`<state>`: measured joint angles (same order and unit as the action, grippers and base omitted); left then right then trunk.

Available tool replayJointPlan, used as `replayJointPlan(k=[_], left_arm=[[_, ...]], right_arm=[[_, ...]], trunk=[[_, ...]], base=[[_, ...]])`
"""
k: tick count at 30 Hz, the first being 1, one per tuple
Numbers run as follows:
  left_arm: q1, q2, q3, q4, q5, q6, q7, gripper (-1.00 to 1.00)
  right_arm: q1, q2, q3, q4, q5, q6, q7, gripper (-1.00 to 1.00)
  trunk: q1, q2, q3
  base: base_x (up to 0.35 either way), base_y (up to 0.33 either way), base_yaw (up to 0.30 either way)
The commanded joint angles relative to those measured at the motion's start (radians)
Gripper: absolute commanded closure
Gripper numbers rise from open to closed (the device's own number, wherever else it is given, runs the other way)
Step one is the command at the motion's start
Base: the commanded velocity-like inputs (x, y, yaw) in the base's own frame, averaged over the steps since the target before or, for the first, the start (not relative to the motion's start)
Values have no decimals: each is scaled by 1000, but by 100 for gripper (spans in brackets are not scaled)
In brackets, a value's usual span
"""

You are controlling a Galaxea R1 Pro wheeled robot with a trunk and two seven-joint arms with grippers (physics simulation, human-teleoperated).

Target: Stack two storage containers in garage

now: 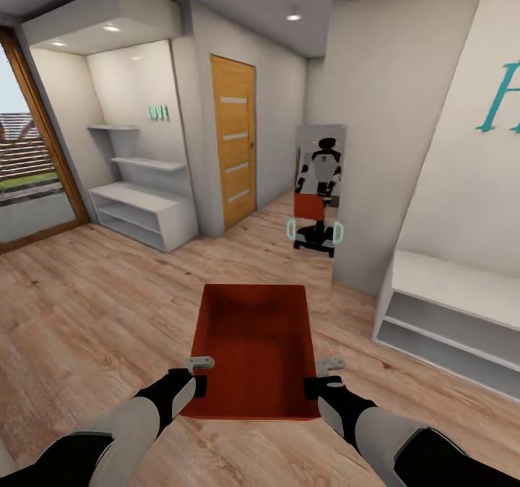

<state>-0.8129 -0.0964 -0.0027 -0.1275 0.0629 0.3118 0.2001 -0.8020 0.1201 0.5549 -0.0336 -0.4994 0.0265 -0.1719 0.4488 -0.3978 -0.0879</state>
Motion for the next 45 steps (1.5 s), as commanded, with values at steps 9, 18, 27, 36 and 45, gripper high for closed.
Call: replayJointPlan(k=[9, 18, 27, 36, 45], left_arm=[[-1, 13, 4, -6, -23, 7, 9, 100], [-1, 13, 4, -6, -23, 7, 9, 100], [-1, 14, 4, -6, -23, 7, 9, 100], [-1, 14, 4, -6, -23, 7, 9, 100], [-1, 14, 4, -6, -23, 7, 9, 100]], right_arm=[[0, 0, 11, 6, -16, 3, -6, 100], [0, 0, 11, 6, -16, 3, -6, 100], [0, 0, 11, 6, -16, 3, -6, 100], [0, 0, 11, 6, -16, 3, -6, 100], [0, 0, 11, 6, -16, 3, -6, 100]], trunk=[[1, -2, -2], [1, -2, -2], [1, -2, -2], [1, -2, -2], [1, -2, -2]], base=[[322, 0, 269], [322, 0, 269], [322, 0, 51], [322, 0, 0], [322, 0, 0]])
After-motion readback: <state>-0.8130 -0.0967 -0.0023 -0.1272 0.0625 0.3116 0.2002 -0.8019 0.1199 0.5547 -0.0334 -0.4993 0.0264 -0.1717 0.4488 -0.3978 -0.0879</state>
